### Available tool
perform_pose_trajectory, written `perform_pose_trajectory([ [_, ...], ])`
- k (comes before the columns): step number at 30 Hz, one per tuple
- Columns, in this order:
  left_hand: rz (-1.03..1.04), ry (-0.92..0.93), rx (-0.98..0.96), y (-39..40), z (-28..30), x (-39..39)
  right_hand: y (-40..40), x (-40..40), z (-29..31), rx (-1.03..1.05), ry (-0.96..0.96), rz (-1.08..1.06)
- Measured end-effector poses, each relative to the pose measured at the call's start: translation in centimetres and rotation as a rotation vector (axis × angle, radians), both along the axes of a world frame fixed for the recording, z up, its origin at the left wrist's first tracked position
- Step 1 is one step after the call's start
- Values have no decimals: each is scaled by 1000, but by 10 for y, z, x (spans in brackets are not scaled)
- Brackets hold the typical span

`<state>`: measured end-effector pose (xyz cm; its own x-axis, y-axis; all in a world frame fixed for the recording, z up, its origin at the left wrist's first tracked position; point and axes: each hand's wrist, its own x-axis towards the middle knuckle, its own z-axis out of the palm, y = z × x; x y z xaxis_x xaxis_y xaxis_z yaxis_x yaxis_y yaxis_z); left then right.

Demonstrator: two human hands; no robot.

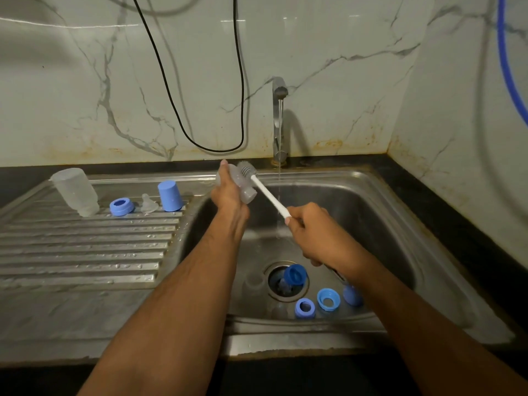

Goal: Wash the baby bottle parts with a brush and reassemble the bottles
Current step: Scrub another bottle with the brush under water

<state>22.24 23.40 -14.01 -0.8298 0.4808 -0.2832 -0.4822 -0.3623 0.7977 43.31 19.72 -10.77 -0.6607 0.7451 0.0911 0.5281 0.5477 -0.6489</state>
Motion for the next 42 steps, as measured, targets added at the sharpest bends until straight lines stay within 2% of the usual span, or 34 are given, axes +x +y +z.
perform_pose_trajectory([
  [3,47,-40,-8,-5,-2,-10,-4,4,-1,-30,-29,24],
  [8,-5,47,-44,5,2,16,3,-9,4,-9,60,-51],
  [16,-70,-90,71,-3,-8,-14,0,2,-3,-29,-34,23],
  [20,-155,-24,84,2,-4,-1,6,-8,-3,44,-18,-28],
  [25,-100,-19,30,12,-9,2,8,-13,-3,72,6,-47],
  [32,-87,-120,-49,4,-20,-26,-3,5,0,-49,-82,52],
  [38,-92,33,-43,9,-1,8,3,-9,5,25,9,-31],
  [42,-52,-43,16,-2,3,-8,2,2,2,-59,-18,11],
])
